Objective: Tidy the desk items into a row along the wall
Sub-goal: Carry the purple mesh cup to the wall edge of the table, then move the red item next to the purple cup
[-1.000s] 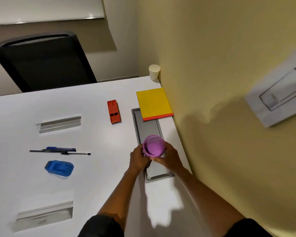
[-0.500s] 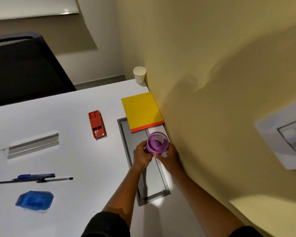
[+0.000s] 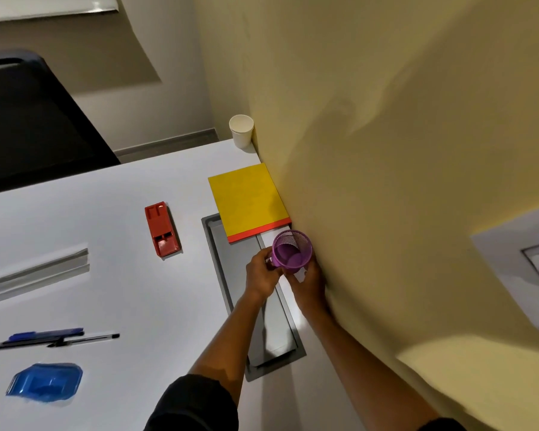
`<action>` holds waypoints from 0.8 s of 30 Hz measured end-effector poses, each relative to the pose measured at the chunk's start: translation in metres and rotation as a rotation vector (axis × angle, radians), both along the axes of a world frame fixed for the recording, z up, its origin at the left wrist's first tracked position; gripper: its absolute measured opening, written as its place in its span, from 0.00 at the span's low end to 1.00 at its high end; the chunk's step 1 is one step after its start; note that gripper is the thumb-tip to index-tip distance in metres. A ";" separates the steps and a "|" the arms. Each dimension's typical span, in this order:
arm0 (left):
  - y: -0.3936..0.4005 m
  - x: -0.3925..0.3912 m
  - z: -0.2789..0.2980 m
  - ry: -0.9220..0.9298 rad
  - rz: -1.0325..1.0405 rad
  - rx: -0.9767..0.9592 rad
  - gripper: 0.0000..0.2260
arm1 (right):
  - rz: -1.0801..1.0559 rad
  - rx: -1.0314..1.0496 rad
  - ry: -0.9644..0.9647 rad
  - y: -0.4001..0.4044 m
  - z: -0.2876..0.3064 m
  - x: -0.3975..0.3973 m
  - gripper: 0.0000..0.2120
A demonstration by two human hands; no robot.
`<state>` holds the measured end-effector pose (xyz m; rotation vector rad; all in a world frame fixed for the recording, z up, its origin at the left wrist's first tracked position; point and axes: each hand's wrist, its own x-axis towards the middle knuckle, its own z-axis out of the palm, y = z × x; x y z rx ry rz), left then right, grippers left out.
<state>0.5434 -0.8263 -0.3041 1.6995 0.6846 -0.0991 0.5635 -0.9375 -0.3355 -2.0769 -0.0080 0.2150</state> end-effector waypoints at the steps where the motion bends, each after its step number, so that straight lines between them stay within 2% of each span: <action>1: -0.001 0.000 0.000 0.008 -0.002 -0.014 0.26 | -0.001 -0.001 -0.012 -0.001 -0.001 -0.001 0.35; 5: -0.003 -0.004 0.006 0.009 -0.038 -0.011 0.27 | -0.013 -0.029 -0.033 -0.002 -0.001 -0.003 0.33; 8: -0.005 -0.008 0.013 0.006 -0.083 -0.003 0.28 | -0.086 -0.011 -0.004 -0.002 0.002 -0.006 0.28; 11: -0.006 -0.017 0.022 0.003 -0.104 0.084 0.27 | -0.187 -0.015 0.024 0.000 0.008 -0.015 0.22; 14: -0.007 -0.034 0.033 0.026 -0.134 0.222 0.25 | -0.221 -0.015 0.074 -0.001 0.015 -0.031 0.25; 19: 0.003 -0.080 0.038 0.074 -0.161 0.516 0.30 | -0.083 -0.060 0.094 -0.002 0.024 -0.064 0.29; 24: 0.020 -0.124 0.046 0.197 -0.133 0.739 0.35 | 0.189 -0.178 0.022 0.006 0.048 -0.086 0.35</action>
